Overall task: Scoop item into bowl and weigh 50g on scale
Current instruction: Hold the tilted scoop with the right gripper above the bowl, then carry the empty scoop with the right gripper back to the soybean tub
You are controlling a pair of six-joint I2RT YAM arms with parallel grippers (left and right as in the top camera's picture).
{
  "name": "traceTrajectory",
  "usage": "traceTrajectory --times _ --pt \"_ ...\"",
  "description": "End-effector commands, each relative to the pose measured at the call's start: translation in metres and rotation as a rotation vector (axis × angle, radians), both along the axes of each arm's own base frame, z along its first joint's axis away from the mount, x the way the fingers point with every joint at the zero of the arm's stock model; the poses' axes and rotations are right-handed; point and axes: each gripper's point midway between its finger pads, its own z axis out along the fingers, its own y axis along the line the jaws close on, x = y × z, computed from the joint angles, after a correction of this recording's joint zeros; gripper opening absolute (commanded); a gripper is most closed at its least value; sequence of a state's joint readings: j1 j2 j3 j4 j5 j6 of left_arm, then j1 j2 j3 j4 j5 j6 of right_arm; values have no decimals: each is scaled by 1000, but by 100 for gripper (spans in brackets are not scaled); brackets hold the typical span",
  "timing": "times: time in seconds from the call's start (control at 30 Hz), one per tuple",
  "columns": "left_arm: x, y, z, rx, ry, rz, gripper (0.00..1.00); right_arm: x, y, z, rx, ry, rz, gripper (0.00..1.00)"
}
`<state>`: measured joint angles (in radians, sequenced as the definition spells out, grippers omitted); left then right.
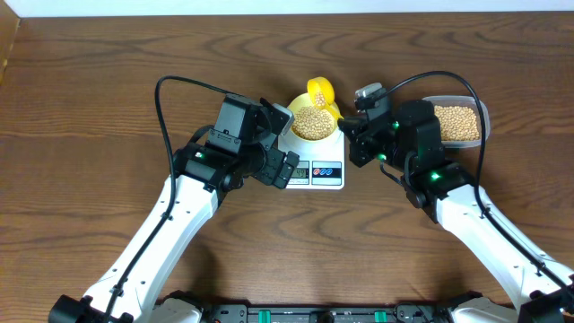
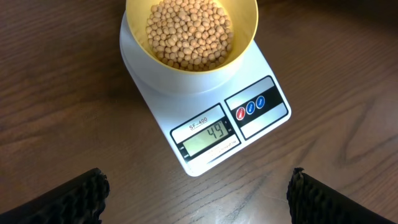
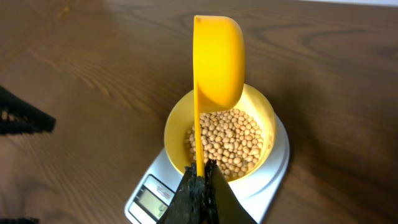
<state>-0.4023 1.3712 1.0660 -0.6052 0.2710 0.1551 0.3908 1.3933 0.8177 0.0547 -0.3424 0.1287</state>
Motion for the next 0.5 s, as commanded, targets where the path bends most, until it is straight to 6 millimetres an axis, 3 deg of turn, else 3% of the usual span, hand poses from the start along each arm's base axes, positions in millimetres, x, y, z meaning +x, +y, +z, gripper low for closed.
traceTrajectory --times 0.0,0.17,0.47 --pt "-1 1 -4 13 6 -4 94 3 -6 22 97 14 -66 1" --pt "-1 1 -4 13 6 -4 94 9 -26 39 113 -28 -114 1" --pt "-1 1 -4 13 6 -4 94 23 -59 42 172 9 -236 1"
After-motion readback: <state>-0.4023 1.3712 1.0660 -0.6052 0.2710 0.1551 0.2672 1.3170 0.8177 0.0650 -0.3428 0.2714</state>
